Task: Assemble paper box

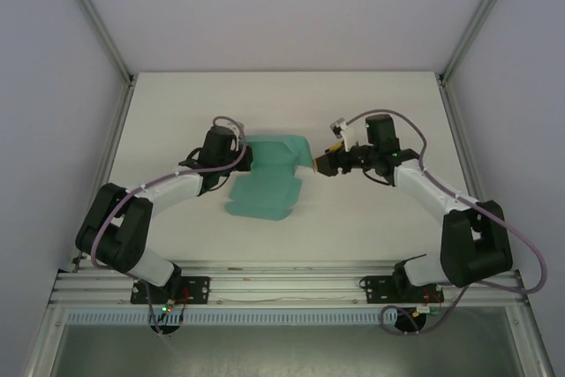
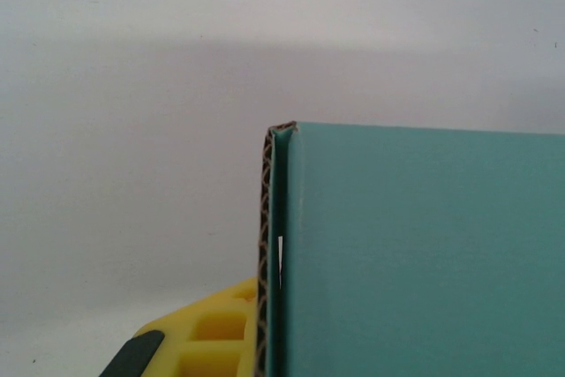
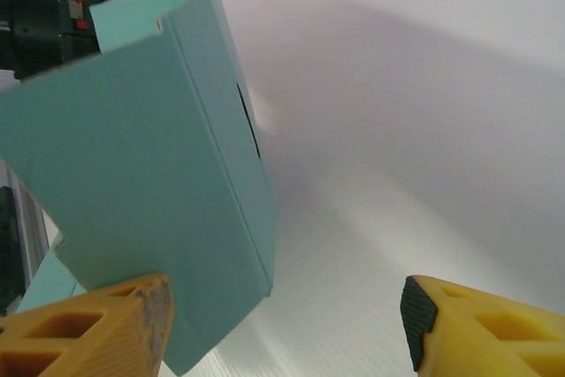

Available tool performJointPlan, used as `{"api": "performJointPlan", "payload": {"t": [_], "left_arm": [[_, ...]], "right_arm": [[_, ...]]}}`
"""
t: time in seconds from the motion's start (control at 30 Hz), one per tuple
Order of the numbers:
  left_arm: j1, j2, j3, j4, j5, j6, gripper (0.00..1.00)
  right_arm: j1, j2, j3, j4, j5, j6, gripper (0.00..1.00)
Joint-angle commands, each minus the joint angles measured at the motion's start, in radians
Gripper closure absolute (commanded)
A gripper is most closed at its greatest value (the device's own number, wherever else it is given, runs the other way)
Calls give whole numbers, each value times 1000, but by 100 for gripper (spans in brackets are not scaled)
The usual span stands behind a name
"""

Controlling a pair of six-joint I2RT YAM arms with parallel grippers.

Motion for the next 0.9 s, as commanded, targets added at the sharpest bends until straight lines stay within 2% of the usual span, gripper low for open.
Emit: {"api": "performJointPlan", "payload": {"t": [0.0,0.23,0.33,0.5,0.57,0.73,0.87], "left_arm": [[9,6,3,14,7,18,100],[9,41,15,9,3,19,100],[8,53,20,5,2,16,100],[8,61,25,7,5,15,100],[5,66,33,0,-4,14,100],[-5,66,35,-7,-31,8,100],[-21,74,54,-39,-66,-1,100]], "right_arm": [[23,28,50,-54,-40,-57,31],[96,92,112,-75,-32,-60,36],[126,128,142,-72,8,-40,44],[164,185,185,-75,49,-8,45],[185,201,195,-67,126,16,45],[271,222,205,-23,413,98,46],[332,252,215,30,671,219,58]]}}
